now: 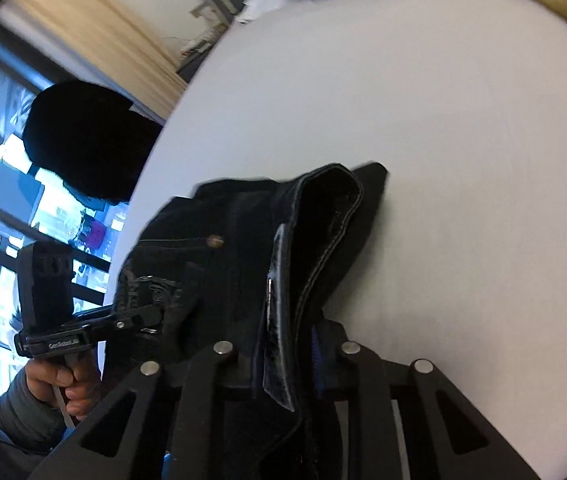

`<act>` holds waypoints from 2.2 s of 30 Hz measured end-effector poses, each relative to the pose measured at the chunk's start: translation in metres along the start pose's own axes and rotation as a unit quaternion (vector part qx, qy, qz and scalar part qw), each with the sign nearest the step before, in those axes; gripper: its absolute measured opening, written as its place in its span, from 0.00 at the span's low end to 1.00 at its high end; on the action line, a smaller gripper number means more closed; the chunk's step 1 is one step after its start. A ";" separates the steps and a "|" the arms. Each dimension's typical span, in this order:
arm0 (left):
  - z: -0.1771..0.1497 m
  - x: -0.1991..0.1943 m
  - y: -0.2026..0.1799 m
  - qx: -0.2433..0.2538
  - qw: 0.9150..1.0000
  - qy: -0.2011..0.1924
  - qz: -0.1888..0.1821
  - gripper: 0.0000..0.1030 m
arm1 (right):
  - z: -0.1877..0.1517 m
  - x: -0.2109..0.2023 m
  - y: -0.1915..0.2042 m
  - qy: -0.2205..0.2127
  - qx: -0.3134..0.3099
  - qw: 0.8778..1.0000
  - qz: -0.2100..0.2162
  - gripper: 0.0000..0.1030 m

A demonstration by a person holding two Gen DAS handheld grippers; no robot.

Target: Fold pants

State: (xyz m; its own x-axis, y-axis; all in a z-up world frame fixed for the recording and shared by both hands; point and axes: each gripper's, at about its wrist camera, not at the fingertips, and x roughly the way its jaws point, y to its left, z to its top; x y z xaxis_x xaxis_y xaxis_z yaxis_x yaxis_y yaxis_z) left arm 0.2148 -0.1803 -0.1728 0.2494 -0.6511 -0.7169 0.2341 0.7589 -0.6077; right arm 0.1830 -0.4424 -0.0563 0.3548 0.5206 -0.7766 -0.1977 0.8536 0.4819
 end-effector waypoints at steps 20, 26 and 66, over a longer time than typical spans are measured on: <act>0.142 -0.091 0.108 0.038 0.991 -0.086 0.099 0.23 | 0.170 0.111 0.050 -0.009 -0.045 0.999 0.019 0.19; 0.144 -0.060 0.155 0.022 0.990 -0.060 0.123 0.31 | 0.169 0.157 0.013 0.017 0.000 1.000 0.018 0.26; -0.092 -0.328 -0.134 0.068 0.823 -0.372 0.424 1.00 | -0.038 -0.148 0.225 -0.382 -0.164 0.890 -0.187 1.00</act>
State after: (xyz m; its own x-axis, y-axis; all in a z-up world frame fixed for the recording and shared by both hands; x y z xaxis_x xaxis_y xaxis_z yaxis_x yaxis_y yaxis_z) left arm 0.0156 -0.0674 0.1123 0.8721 0.2442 -0.4241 -0.2304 0.9694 0.0845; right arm 0.0513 -0.3269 0.1510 0.9449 0.1422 -0.2947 -0.1471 0.9891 0.0056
